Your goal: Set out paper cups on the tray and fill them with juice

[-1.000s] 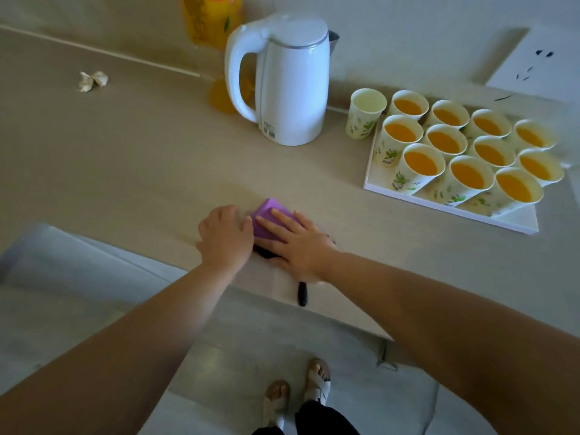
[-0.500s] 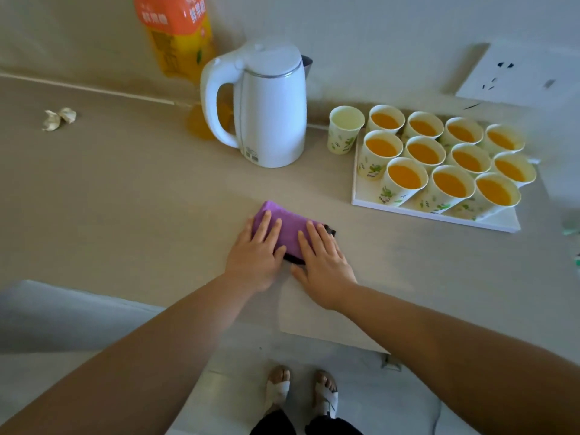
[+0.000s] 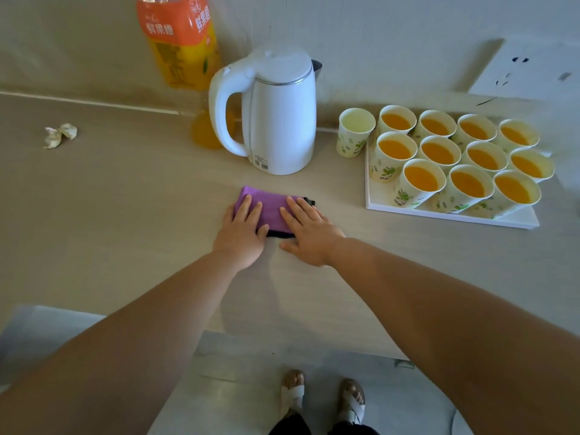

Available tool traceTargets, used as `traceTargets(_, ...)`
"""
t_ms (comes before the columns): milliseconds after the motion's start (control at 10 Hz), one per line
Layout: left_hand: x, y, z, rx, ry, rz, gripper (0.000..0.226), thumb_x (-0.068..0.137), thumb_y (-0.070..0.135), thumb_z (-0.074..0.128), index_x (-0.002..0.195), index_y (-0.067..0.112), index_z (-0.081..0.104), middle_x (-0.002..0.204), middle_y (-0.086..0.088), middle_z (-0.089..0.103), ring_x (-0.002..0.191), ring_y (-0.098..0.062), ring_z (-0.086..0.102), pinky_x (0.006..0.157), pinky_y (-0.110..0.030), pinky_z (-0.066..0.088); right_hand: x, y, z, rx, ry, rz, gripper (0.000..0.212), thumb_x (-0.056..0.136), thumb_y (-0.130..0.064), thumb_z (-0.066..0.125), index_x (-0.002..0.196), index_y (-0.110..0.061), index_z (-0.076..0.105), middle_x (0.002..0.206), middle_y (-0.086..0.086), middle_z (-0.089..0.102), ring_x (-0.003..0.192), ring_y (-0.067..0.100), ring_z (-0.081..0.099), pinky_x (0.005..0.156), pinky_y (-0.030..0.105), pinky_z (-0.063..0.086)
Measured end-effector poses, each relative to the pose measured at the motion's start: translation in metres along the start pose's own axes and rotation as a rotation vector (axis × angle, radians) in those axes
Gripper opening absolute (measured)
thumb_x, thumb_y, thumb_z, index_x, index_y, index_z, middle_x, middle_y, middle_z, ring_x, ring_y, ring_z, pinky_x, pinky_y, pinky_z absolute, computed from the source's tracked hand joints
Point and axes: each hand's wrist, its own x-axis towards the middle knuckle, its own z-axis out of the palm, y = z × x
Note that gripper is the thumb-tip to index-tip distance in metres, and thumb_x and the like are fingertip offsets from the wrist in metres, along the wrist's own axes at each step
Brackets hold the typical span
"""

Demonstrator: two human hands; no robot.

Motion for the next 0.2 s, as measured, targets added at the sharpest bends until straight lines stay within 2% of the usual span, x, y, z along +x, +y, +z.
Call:
traceTargets(100,0.002,0.006,-0.013,0.004,-0.052,-0.033,0.061,0.101,0.042,0.03,0.153,0.016,0.01,0.161,-0.007,-0.002,0.148,-0.022,-0.002,0.119,-0.034,0.0,-0.003,0.003,-0.012,0.181,-0.062,0.0,0.072,0.097,-0.052,0.035,0.152,-0.02,0.001,0.16,0.001,-0.012,0.146,0.018,-0.012,0.118,0.038,0.003)
traceTargets(200,0.001,0.02,-0.029,0.043,-0.132,-0.082,0.061,0.099,0.04,0.035,0.151,0.012,0.02,0.16,-0.01,0.011,0.147,-0.024,0.009,0.118,-0.034,0.009,-0.016,0.015,-0.027,0.441,-0.011,0.031,0.068,0.094,-0.044,0.05,0.15,-0.018,0.021,0.157,0.006,0.018,0.144,0.027,0.018,0.116,0.04,0.02)
